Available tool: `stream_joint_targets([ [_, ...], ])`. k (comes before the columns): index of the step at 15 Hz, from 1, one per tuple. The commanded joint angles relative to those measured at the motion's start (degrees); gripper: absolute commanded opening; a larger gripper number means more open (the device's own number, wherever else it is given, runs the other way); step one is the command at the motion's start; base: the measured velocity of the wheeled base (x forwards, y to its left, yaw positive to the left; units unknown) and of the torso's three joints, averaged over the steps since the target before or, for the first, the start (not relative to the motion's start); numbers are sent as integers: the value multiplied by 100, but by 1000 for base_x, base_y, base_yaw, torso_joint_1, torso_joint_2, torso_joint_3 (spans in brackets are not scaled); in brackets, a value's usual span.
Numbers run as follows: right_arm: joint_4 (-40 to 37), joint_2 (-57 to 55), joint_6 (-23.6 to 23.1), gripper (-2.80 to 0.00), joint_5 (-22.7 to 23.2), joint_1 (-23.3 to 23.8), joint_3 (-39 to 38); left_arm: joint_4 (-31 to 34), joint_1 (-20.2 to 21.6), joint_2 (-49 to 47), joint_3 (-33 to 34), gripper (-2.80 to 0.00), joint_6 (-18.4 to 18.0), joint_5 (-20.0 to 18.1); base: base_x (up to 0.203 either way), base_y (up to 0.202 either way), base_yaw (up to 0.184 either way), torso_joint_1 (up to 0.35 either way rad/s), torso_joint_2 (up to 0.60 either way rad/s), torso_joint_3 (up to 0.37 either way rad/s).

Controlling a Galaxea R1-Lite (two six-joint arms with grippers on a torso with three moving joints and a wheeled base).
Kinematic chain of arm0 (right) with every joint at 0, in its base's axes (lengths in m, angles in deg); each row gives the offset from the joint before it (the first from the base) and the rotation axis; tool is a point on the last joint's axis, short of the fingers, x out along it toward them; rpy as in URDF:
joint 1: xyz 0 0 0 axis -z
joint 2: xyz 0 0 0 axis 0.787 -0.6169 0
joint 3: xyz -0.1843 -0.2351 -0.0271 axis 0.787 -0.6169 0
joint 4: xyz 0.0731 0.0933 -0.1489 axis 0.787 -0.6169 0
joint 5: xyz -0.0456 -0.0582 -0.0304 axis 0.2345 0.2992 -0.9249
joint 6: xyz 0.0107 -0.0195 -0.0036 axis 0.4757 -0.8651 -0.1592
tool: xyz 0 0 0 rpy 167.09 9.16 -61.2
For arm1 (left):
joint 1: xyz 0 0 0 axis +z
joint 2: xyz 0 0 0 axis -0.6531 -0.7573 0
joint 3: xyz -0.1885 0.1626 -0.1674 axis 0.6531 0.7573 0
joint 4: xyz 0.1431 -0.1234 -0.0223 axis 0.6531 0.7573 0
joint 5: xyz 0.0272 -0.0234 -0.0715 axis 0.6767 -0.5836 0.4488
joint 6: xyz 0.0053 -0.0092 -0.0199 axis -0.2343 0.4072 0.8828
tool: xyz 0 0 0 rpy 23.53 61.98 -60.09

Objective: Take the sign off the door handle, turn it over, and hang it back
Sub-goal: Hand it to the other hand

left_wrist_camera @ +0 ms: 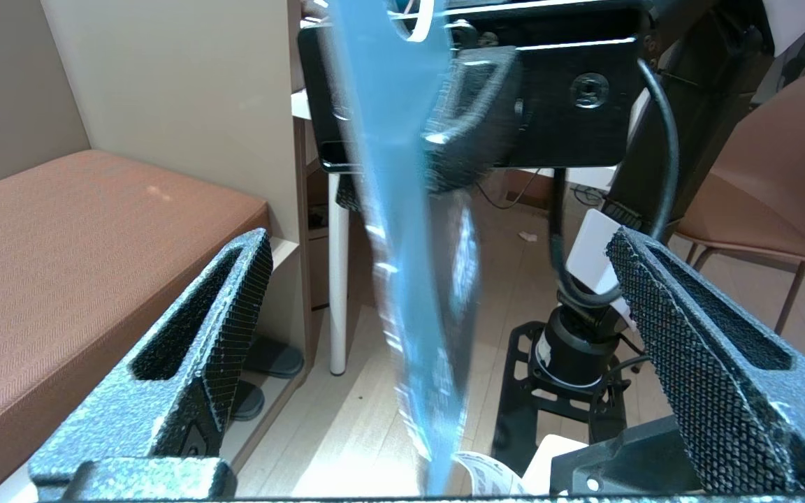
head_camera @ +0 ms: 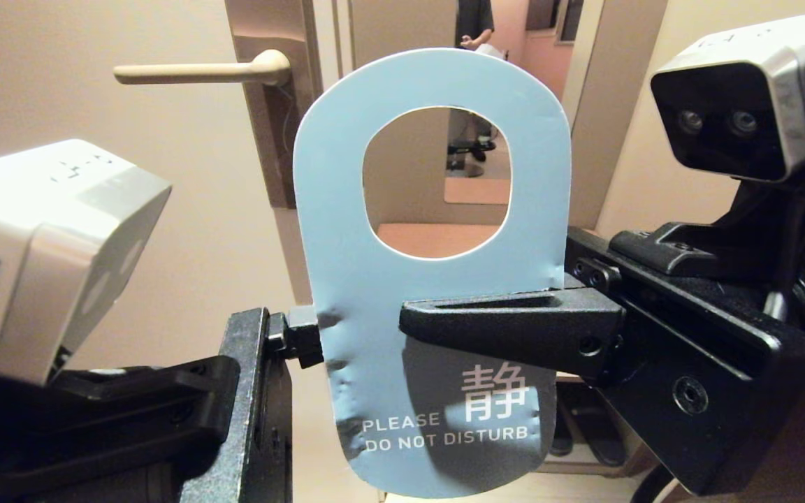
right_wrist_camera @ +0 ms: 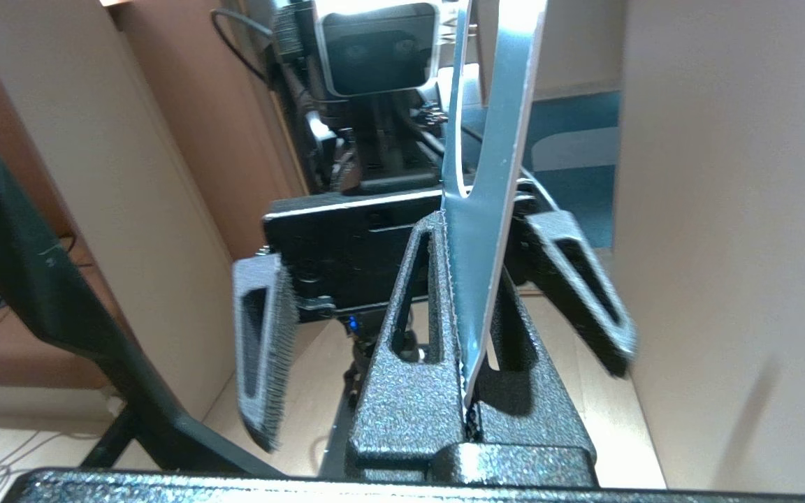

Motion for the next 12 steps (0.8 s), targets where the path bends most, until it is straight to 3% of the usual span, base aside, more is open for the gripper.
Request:
stream_joint_targets([
  [1,31,5,12,-280,29,-94,7,-21,-1,-9,1,0,5,-9,0,0,0,0,0,0],
  [12,36,11,-14,-280,20,-168,7,-21,-204,8,80,0,5,0,0,0,0,0,0,0],
])
